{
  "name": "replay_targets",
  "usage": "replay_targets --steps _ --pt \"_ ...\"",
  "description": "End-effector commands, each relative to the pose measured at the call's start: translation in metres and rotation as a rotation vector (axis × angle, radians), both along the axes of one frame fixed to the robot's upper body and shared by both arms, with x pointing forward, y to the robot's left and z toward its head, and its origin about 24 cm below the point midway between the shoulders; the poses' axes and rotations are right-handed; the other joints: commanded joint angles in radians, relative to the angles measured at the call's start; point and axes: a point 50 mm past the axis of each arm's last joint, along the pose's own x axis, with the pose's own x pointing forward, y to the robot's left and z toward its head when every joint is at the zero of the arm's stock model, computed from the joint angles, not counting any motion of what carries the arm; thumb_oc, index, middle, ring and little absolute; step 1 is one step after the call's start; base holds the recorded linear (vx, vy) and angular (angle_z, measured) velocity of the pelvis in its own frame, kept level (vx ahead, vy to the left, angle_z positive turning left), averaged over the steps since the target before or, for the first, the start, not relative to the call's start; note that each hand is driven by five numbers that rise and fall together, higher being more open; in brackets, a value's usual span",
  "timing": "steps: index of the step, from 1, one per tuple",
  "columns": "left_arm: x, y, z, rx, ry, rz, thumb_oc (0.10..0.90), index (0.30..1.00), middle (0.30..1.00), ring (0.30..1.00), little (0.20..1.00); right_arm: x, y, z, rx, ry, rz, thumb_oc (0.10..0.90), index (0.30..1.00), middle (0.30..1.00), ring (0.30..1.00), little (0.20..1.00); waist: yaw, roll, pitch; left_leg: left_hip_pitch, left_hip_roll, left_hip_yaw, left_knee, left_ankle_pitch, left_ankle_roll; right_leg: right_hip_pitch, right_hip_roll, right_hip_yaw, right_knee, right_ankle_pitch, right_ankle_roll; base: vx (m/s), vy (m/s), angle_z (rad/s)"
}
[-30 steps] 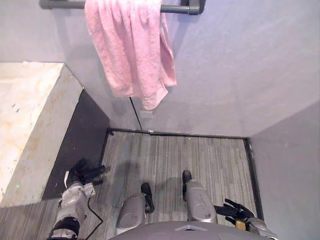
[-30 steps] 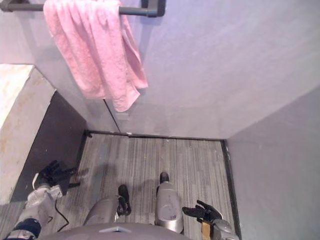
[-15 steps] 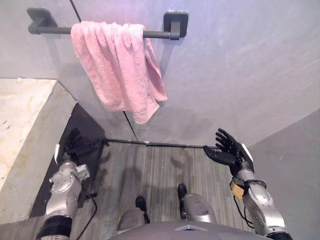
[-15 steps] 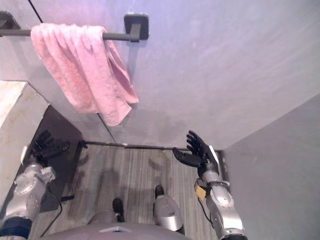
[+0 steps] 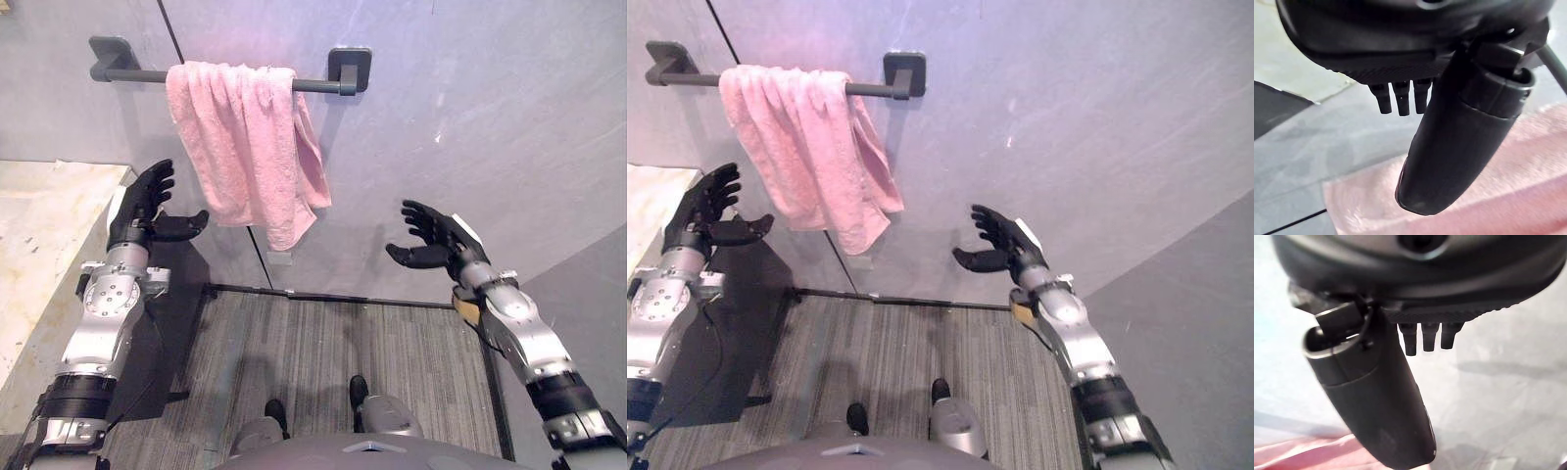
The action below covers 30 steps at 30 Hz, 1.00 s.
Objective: Organize the bathroom.
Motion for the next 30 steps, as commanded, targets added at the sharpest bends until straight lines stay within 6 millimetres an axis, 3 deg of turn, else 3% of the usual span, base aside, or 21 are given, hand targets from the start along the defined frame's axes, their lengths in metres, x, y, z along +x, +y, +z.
replay_targets --steps 1,5,11,21,30 --pt "0.015 -0.014 0.079 0.12 -0.307 -0.094 0.8 0.9 0.9 0.9 0.9 0.026 0.051 0.095 0.077 -0.344 0.168 0.8 0.9 0.9 0.9 0.9 0.029 0.01 -0.053 0.018 0.051 0.013 0.044 -0.066 0.021 -0.03 -0.051 0.041 0.067 -0.097 0.082 0.0 0.0 0.0" --pt "0.019 -0.022 0.083 0.113 -0.325 -0.121 0.8 0.9 0.9 0.9 0.9 0.029 0.08 0.13 0.039 -0.457 0.229 0.8 0.9 0.9 0.9 0.9 0.041 0.009 -0.067 0.025 0.053 0.014 0.034 -0.064 0.017 -0.022 -0.051 0.045 0.058 -0.096 0.084 0.01 0.019 0.0" --pt "0.023 -0.024 0.089 0.102 -0.324 -0.118 0.8 0.9 0.9 0.9 0.9 0.031 0.101 0.15 -0.01 -0.523 0.262 0.8 0.9 0.9 0.9 0.9 0.051 0.009 -0.092 0.041 0.055 0.013 0.0 -0.05 0.014 -0.008 -0.048 0.051 0.042 -0.096 0.084 0.03 0.027 0.01" --pt "0.026 -0.026 0.088 0.089 -0.318 -0.139 0.8 0.9 0.9 0.9 0.9 0.044 0.107 0.134 -0.005 -0.396 0.215 0.8 0.9 0.9 0.9 0.9 0.065 0.009 -0.106 0.05 0.064 0.007 -0.01 -0.043 0.004 0.009 -0.049 0.04 0.044 -0.108 0.079 0.03 0.004 0.04" --pt "0.026 -0.04 0.085 -0.013 -0.305 -0.279 0.8 0.9 0.9 0.9 0.9 0.044 0.108 0.114 0.014 -0.328 0.241 0.8 0.9 0.9 0.9 0.9 0.056 0.019 -0.114 0.062 0.074 0.011 -0.036 -0.026 -0.003 0.017 -0.05 0.033 0.045 -0.116 0.077 0.03 -0.003 0.05"
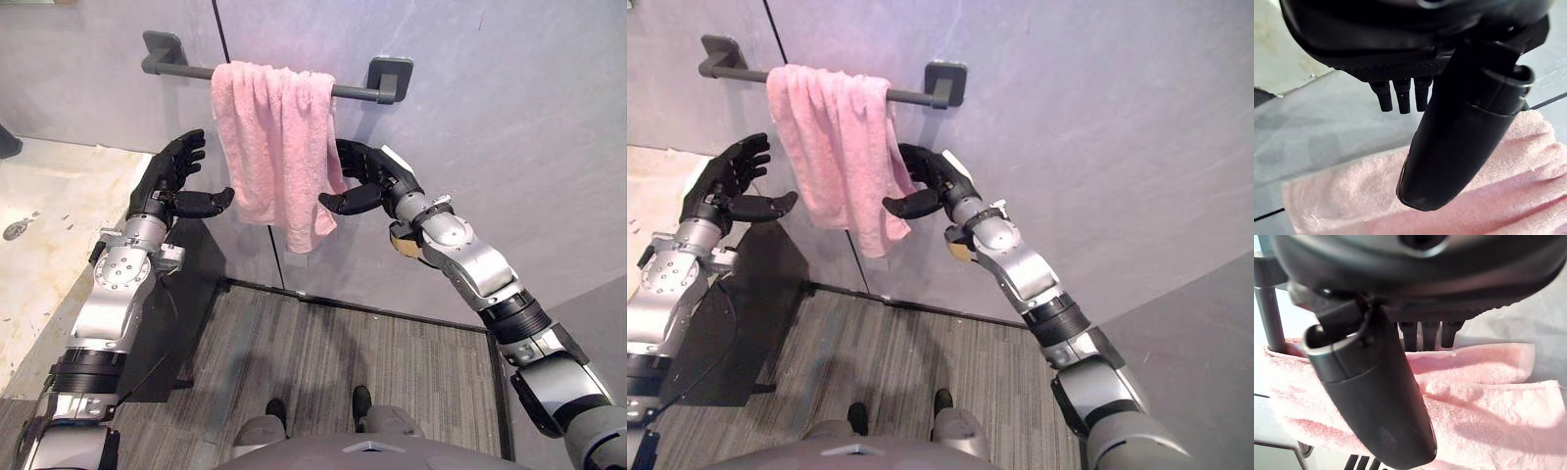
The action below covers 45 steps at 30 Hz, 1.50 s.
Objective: Organize the bathroom.
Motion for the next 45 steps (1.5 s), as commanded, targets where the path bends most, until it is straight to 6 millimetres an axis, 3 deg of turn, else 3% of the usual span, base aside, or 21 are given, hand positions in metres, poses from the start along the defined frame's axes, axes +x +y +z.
replay_targets --steps 1,13,14,15,16,17,18,30,37,45 --pt "0.008 -0.021 0.059 0.018 -0.257 -0.132 0.8 0.9 0.9 0.9 0.9 0.003 0.016 0.039 0.068 -0.175 0.056 0.8 0.9 0.9 0.9 0.9 0.002 0.023 -0.111 0.027 0.078 0.042 0.019 -0.046 0.0 -0.041 -0.052 0.05 0.097 -0.131 0.081 0.0 0.0 0.0" --pt "0.016 -0.023 0.057 0.03 -0.223 -0.135 0.8 0.9 0.9 0.9 0.9 0.003 0.029 0.038 0.105 -0.146 0.106 0.8 0.9 0.9 0.9 0.9 -0.007 0.033 -0.118 0.028 0.088 0.053 0.016 -0.039 -0.005 -0.035 -0.049 0.056 0.09 -0.133 0.077 0.0 0.0 0.0" --pt "0.018 -0.023 0.057 0.031 -0.221 -0.138 0.8 0.9 0.9 0.9 0.9 0.004 0.031 0.037 0.111 -0.136 0.119 0.612 0.618 0.618 0.618 0.618 -0.007 0.034 -0.119 0.028 0.088 0.054 0.014 -0.038 -0.005 -0.034 -0.049 0.055 0.088 -0.133 0.076 0.0 0.0 0.0" --pt "0.018 -0.023 0.057 0.037 -0.221 -0.136 0.747 0.82 0.82 0.82 0.82 0.004 0.033 0.036 0.118 -0.132 0.123 0.53 0.495 0.495 0.495 0.495 -0.007 0.035 -0.119 0.029 0.089 0.054 0.013 -0.037 -0.006 -0.034 -0.048 0.055 0.088 -0.133 0.076 0.0 0.0 0.0" --pt "0.019 -0.023 0.057 0.04 -0.216 -0.132 0.681 0.721 0.721 0.721 0.721 0.004 0.034 0.036 0.119 -0.132 0.126 0.486 0.429 0.429 0.429 0.429 -0.007 0.036 -0.119 0.028 0.089 0.054 0.013 -0.036 -0.006 -0.035 -0.047 0.055 0.089 -0.133 0.075 0.0 0.0 0.0" --pt "0.02 -0.022 0.056 0.036 -0.207 -0.13 0.424 0.335 0.335 0.335 0.335 0.004 0.036 0.036 0.124 -0.123 0.135 0.4 0.3 0.3 0.3 0.3 -0.008 0.037 -0.119 0.028 0.09 0.054 0.013 -0.035 -0.006 -0.035 -0.048 0.055 0.09 -0.133 0.075 0.0 0.0 0.0" --pt "0.021 -0.021 0.055 0.033 -0.202 -0.124 0.4 0.3 0.3 0.3 0.3 0.003 0.039 0.036 0.135 -0.11 0.146 0.4 0.3 0.3 0.3 0.3 -0.008 0.039 -0.119 0.028 0.091 0.055 0.013 -0.034 -0.007 -0.035 -0.048 0.055 0.09 -0.134 0.075 0.0 0.0 0.0" --pt "0.025 -0.019 0.045 -0.022 -0.162 -0.104 0.4 0.3 0.3 0.3 0.3 -0.002 0.054 0.02 0.301 0.009 0.173 0.4 0.3 0.3 0.3 0.3 -0.016 0.048 -0.116 0.021 0.11 0.057 0.021 -0.024 -0.018 -0.039 -0.04 0.061 0.096 -0.138 0.064 0.0 0.0 0.0" --pt "0.026 -0.018 0.042 -0.032 -0.16 -0.078 0.4 0.3 0.3 0.3 0.3 -0.002 0.055 0.019 0.294 0.004 0.165 0.4 0.3 0.3 0.3 0.3 -0.02 0.052 -0.114 0.024 0.109 0.063 0.013 -0.02 -0.017 -0.038 -0.044 0.061 0.092 -0.135 0.066 0.0 0.0 0.0" --pt "0.023 0.007 0.036 -0.103 -0.189 0.208 0.4 0.3 0.3 0.3 0.3 0.004 0.048 0.017 0.251 -0.022 0.083 0.4 0.3 0.3 0.3 0.3 -0.011 0.047 -0.114 0.024 0.105 0.063 0.017 -0.024 -0.016 -0.032 -0.051 0.047 0.087 -0.136 0.065 0.0 0.0 0.01"
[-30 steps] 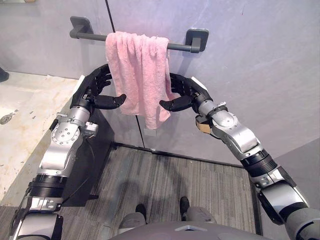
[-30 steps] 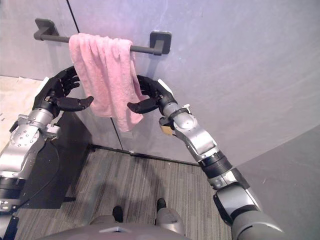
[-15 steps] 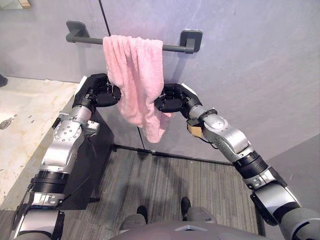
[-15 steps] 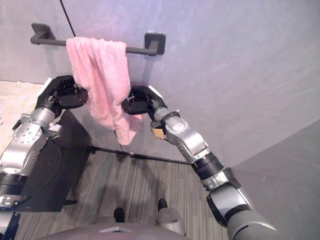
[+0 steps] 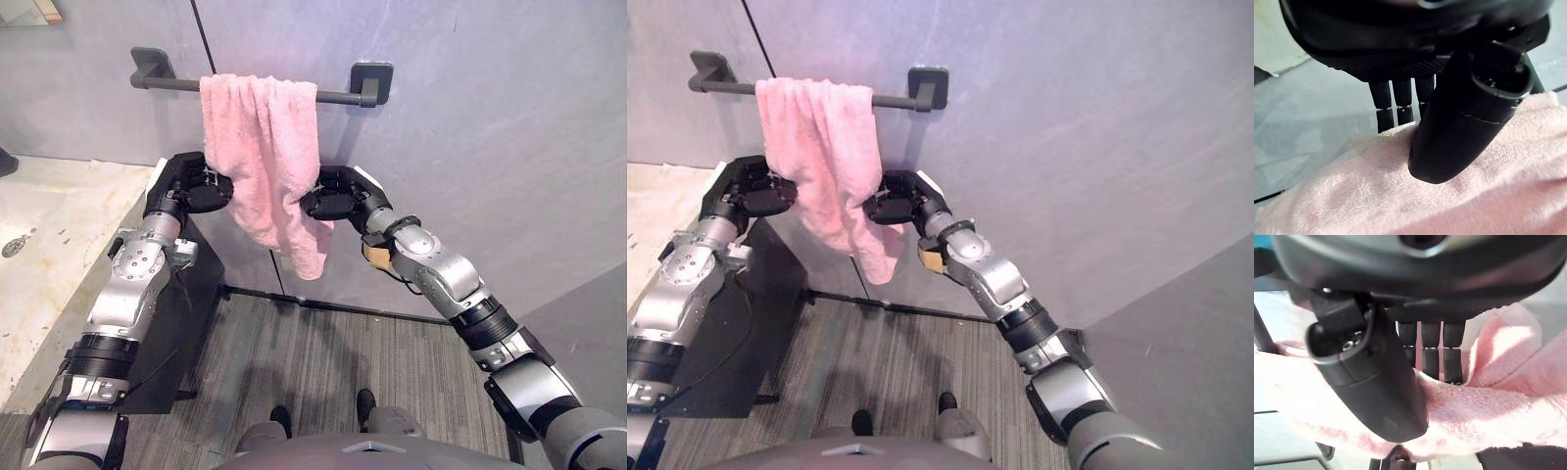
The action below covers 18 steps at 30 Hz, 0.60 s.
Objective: Organize the bathroom.
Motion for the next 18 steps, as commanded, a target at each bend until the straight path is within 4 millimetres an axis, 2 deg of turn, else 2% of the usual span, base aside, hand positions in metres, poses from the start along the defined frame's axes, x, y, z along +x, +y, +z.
replay_targets --steps 1,8,18 --pt "0.003 0.02 0.047 -0.032 -0.252 0.207 0.4 0.3 0.3 0.3 0.3 0.012 0.008 0.037 0.041 -0.188 -0.025 0.4 0.3 0.3 0.3 0.3 0.022 0.021 -0.092 0.02 0.104 0.059 0.03 -0.032 -0.017 -0.03 -0.052 0.046 0.085 -0.135 0.065 -0.01 -0.002 0.08" --pt "-0.014 0.04 0.046 -0.034 -0.266 0.304 0.4 0.3 0.3 0.3 0.3 0.016 -0.007 0.033 -0.004 -0.175 -0.112 0.4 0.3 0.3 0.3 0.3 0.041 0.016 -0.091 0.021 0.1 0.052 0.027 -0.034 -0.017 -0.021 -0.059 0.032 0.07 -0.13 0.067 0.0 -0.002 0.06" --pt "-0.03 0.051 0.039 -0.026 -0.243 0.343 0.4 0.3 0.3 0.3 0.3 0.014 -0.03 0.026 -0.062 -0.152 -0.212 0.4 0.3 0.3 0.3 0.3 0.041 0.011 -0.087 0.017 0.097 0.056 0.019 -0.033 -0.014 -0.03 -0.062 0.027 0.072 -0.13 0.074 0.0 -0.001 0.01"
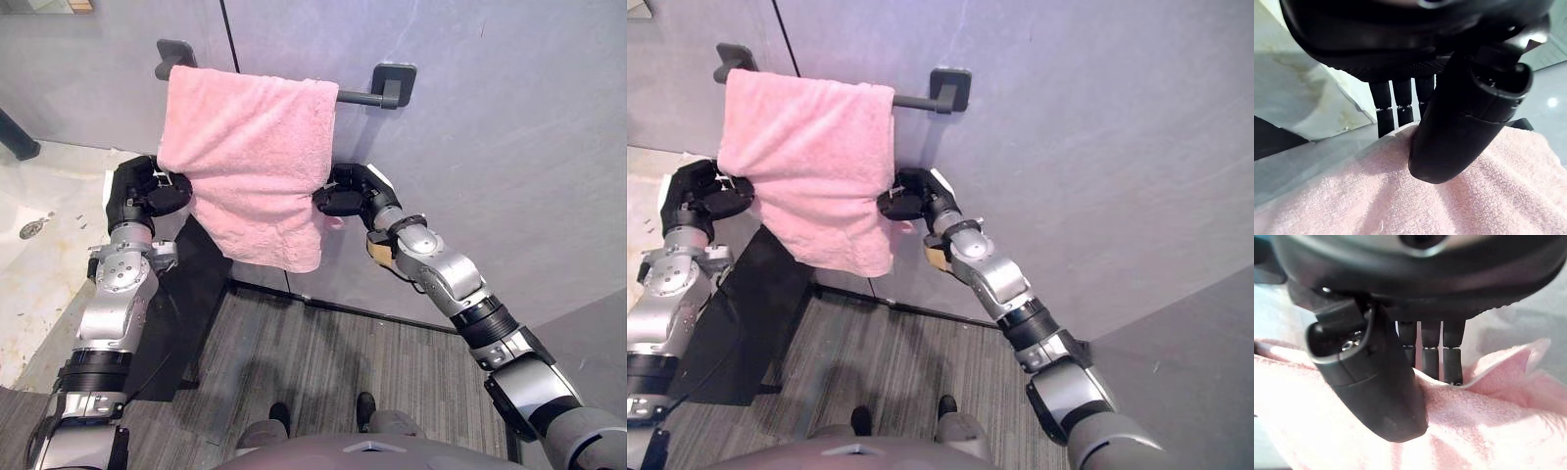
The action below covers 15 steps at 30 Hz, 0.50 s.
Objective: Organize the bathroom.
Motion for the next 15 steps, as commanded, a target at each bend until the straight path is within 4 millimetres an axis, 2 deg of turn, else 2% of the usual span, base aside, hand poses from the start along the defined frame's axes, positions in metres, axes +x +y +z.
replay_targets --steps 1,2,3,4,8,15 --pt "-0.011 0.027 0.044 0.065 -0.192 0.108 0.4 0.3 0.3 0.3 0.3 0.006 -0.017 0.027 0.003 -0.129 -0.084 0.4 0.3 0.3 0.3 0.3 0.011 0.014 -0.083 0.016 0.098 0.078 0.047 -0.048 -0.012 -0.038 -0.063 0.053 0.089 -0.131 0.078 0.0 0.0 0.0" --pt "-0.012 0.028 0.044 0.06 -0.19 0.11 0.4 0.3 0.3 0.3 0.3 0.005 -0.018 0.029 0.01 -0.133 -0.082 0.419 0.328 0.328 0.328 0.328 0.01 0.014 -0.081 0.017 0.098 0.08 0.045 -0.048 -0.012 -0.04 -0.063 0.055 0.09 -0.132 0.079 0.0 0.0 0.0" --pt "-0.012 0.027 0.043 0.059 -0.188 0.105 0.508 0.462 0.462 0.462 0.462 0.004 -0.019 0.03 0.014 -0.141 -0.085 0.595 0.592 0.592 0.592 0.592 0.008 0.013 -0.081 0.018 0.099 0.08 0.044 -0.047 -0.012 -0.04 -0.062 0.057 0.088 -0.131 0.079 0.0 0.0 0.0" --pt "-0.013 0.027 0.043 0.057 -0.185 0.104 0.8 0.9 0.9 0.9 0.9 0.003 -0.019 0.032 0.019 -0.148 -0.077 0.8 0.9 0.9 0.9 0.9 0.007 0.013 -0.081 0.018 0.099 0.081 0.044 -0.047 -0.012 -0.04 -0.061 0.059 0.086 -0.13 0.079 0.0 0.0 0.0" --pt "-0.012 0.021 0.036 0.06 -0.146 0.047 0.8 0.9 0.9 0.9 0.9 -0.003 -0.009 0.042 0.092 -0.183 0.015 0.8 0.9 0.9 0.9 0.9 0.004 0.014 -0.079 0.019 0.102 0.085 0.045 -0.047 -0.013 -0.04 -0.056 0.067 0.086 -0.13 0.08 0.0 -0.008 -0.06" --pt "-0.009 0.018 0.029 0.032 -0.115 0.037 0.8 0.9 0.9 0.9 0.9 -0.008 -0.004 0.047 0.115 -0.19 0.044 0.8 0.9 0.9 0.9 0.9 -0.004 0.017 -0.077 0.016 0.105 0.091 0.052 -0.047 -0.013 -0.048 -0.052 0.077 0.096 -0.134 0.08 0.0 -0.001 -0.01"
